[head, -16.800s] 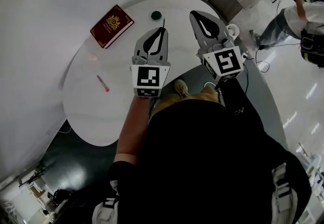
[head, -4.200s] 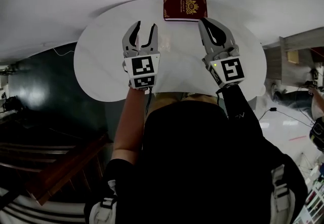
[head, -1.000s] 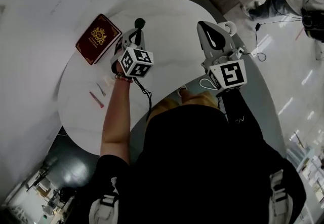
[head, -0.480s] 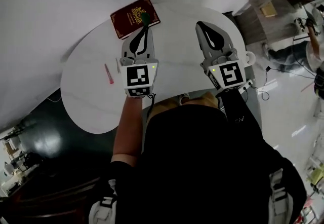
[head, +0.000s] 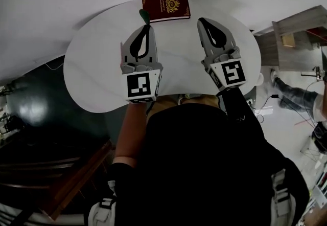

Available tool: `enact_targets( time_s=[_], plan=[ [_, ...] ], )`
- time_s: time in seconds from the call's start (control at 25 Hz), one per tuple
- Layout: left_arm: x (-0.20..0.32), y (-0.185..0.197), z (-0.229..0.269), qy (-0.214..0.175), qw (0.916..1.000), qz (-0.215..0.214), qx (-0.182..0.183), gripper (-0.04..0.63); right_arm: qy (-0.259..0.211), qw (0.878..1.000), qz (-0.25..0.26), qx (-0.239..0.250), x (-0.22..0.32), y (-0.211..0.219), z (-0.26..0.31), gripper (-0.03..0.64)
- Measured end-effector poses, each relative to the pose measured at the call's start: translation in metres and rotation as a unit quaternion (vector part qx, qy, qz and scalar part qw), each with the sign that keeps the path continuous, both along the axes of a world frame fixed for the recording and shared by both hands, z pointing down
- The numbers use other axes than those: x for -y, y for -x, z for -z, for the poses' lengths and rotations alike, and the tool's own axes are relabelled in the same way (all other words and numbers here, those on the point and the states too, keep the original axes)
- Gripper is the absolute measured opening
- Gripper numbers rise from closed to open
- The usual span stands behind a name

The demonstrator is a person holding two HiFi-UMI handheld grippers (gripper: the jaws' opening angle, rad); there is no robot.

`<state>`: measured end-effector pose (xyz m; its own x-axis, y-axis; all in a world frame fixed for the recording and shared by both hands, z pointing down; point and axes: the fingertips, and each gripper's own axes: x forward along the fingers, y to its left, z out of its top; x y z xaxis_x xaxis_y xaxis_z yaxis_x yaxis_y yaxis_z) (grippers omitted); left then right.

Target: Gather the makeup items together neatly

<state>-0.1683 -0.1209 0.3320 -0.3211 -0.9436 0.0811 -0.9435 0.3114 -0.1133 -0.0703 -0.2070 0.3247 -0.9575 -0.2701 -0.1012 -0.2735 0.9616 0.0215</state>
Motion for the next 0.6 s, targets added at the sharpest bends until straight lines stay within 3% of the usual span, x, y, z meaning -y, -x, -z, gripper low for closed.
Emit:
enact_targets(
  time_s=[0.32,0.48,0.6],
  plan=[
    [-0.018,0.021,-0.007,0.003,0.9997,0.026,0.004,0.017,0.007,1.000,0.020,-0.014,-0.013,0.026,-0.007,0.005],
    [-0.004,0.024,-0.053,0.097,0.9949,0.028,0.009,0.017,0.015,0.999,0.021,-0.030,-0.011,0.028,-0.015,0.005],
    [0.009,0.017,-0.101,0.188,0.9813,0.016,0.037,0.017,0.018,0.999,0.009,-0.042,-0.005,0.021,-0.023,0.005]
  ],
)
